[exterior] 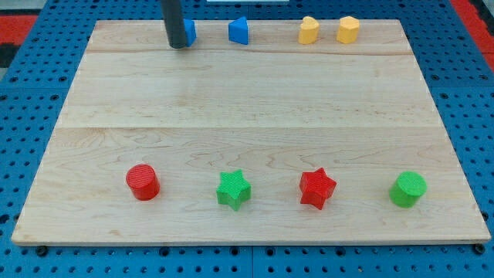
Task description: Move the yellow heart below the yellow hexagon
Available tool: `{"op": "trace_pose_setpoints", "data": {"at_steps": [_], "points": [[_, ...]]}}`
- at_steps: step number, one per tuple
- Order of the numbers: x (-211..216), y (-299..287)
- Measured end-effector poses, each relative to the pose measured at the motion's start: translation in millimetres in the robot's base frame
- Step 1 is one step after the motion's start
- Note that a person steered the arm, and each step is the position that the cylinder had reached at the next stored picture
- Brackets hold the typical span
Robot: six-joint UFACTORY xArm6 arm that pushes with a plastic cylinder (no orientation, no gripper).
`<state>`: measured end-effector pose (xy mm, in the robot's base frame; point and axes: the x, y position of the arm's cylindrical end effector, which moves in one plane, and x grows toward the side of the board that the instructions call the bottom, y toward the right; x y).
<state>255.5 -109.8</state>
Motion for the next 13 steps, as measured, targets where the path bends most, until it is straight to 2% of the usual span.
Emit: {"op": "trace_pose_setpoints", "data": {"at_steps": [2, 4, 5, 7, 9, 10, 12, 13], "points": [[3, 117], [14, 206], [-2, 236], [-23, 235], [-63, 238], [-64, 234], [-58, 189], [-38, 170]]}}
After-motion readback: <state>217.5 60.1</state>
